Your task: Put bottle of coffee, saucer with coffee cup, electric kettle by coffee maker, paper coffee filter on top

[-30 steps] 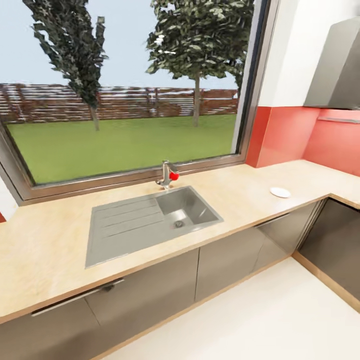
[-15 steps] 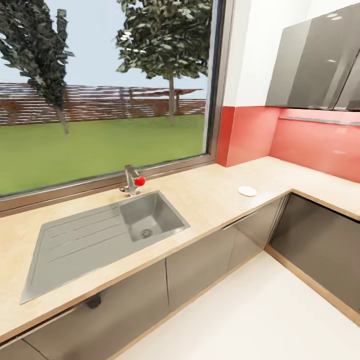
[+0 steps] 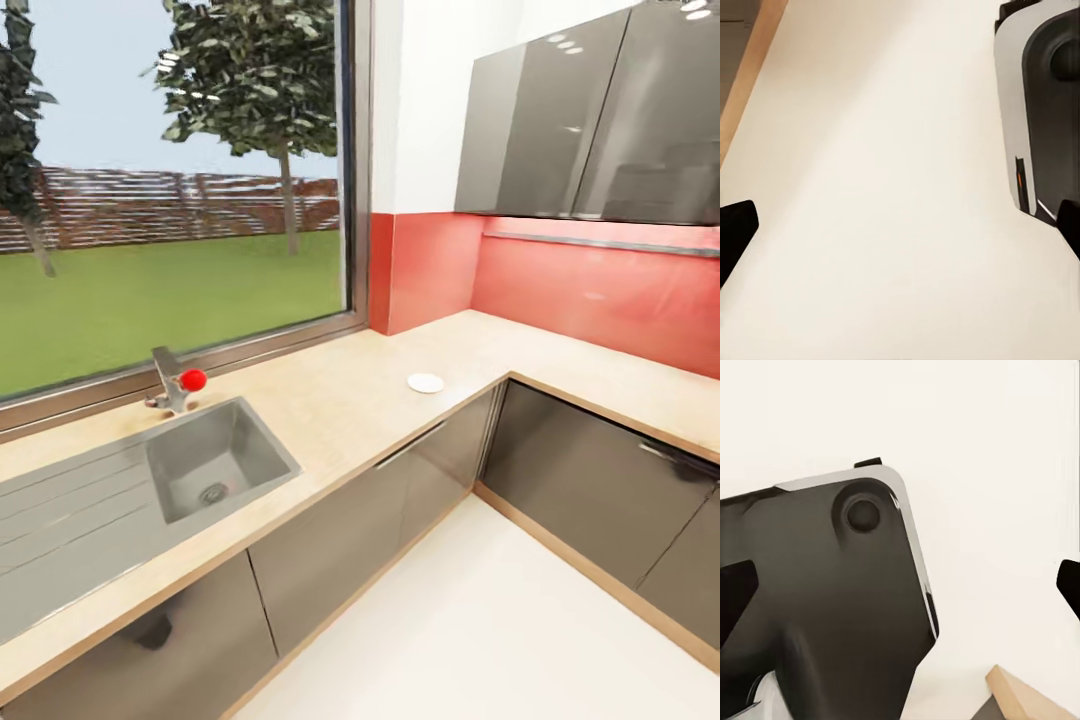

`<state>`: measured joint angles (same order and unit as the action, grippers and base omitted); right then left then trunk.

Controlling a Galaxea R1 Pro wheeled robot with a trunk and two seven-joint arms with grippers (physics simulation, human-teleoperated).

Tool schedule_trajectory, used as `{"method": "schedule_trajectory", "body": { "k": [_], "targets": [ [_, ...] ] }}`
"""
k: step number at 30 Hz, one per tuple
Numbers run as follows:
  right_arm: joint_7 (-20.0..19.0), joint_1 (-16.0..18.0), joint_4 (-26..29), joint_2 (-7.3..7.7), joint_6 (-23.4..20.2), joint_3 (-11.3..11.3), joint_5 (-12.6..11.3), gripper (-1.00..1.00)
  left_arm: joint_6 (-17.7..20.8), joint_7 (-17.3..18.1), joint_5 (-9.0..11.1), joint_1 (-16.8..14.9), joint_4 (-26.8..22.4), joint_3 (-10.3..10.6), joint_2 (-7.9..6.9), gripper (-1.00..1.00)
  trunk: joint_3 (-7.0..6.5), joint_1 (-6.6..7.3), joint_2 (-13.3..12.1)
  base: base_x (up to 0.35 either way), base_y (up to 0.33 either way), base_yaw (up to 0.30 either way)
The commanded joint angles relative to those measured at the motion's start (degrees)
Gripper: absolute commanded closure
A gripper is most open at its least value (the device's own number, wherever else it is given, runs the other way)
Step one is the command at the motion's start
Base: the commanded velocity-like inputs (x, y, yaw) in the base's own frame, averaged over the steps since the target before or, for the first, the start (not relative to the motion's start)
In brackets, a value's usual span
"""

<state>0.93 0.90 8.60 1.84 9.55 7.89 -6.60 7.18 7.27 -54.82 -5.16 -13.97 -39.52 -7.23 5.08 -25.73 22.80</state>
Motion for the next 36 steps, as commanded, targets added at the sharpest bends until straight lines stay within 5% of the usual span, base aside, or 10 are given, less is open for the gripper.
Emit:
{"method": "schedule_trajectory", "body": {
  "k": [1, 22, 36],
  "targets": [
    [-0.1, 0.1, -0.1, 0.0, 0.2, -0.1, -0.6, -1.0, 0.2, 0.5, -0.4, 0.0, -0.2, -0.5, 0.07, -1.0, 0.1, -0.05, 0.1, 0.154, -0.262, -0.3],
    [0.1, 0.1, -0.1, -0.08, 0.2, -0.1, -0.6, -1.0, 0.2, 0.4, 0.2, 0.0, -0.2, -0.6, 0.73, -1.0, -0.09, -0.05, 0.1, 0.185, -0.255, -0.296],
    [0.2, 0.1, -0.1, -0.33, 0.2, -0.2, -0.6, -1.0, 0.2, 0.4, 0.4, 0.0, -0.2, -0.6, 0.79, -1.0, -0.1, -0.05, 0.1, 0.248, -0.235, -0.025]
  ]
}}
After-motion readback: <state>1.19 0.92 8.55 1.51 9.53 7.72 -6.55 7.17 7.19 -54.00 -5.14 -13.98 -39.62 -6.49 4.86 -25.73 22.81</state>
